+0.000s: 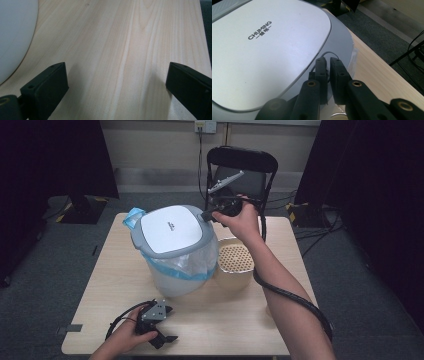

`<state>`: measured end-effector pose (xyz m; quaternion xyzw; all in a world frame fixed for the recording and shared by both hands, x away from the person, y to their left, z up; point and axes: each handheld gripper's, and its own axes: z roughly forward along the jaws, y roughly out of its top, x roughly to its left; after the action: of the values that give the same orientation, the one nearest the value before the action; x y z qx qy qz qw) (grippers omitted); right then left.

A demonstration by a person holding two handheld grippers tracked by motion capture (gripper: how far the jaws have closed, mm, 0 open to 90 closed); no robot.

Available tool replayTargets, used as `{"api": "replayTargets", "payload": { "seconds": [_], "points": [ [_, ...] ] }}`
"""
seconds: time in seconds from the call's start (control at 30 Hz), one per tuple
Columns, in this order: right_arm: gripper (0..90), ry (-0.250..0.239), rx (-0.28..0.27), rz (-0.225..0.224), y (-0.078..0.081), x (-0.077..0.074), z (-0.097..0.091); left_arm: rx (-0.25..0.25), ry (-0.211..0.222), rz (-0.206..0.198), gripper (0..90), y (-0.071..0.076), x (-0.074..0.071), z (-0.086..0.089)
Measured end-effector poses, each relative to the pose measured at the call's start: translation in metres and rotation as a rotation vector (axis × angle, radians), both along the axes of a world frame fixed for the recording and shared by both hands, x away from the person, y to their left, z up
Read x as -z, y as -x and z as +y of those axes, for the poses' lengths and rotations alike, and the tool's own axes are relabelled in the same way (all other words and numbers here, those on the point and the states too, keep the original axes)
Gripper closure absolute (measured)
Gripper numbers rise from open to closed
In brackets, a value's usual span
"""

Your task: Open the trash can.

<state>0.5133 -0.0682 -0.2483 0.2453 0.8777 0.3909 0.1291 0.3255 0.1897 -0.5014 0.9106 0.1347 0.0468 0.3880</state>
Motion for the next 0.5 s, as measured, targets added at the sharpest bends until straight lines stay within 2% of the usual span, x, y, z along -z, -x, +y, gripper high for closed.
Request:
{"api": "replayTargets", "payload": {
  "seconds": [0.07,0.23,0.33,0.43,0.5],
  "points": [
    [86.6,0.018,0.000,-0.005,0.001,0.000,0.001,0.001,0.000,0.001,3.3,0.000,0.000,0.000],
    [85.6,0.021,-0.002,-0.004,0.002,-0.001,-0.002,0.001,-0.001,0.000,3.3,0.000,0.000,0.000],
    [74.9,0.007,0.025,-0.009,0.002,0.000,-0.005,0.003,-0.001,0.001,3.0,0.000,0.000,0.000],
    [66.3,-0.037,0.050,0.012,0.001,0.001,-0.012,0.006,-0.002,0.000,2.8,0.000,0.000,0.000],
    [59.9,-0.038,0.065,0.007,0.001,0.001,-0.017,0.006,-0.002,0.001,2.8,0.000,0.000,0.000]
  ]
}}
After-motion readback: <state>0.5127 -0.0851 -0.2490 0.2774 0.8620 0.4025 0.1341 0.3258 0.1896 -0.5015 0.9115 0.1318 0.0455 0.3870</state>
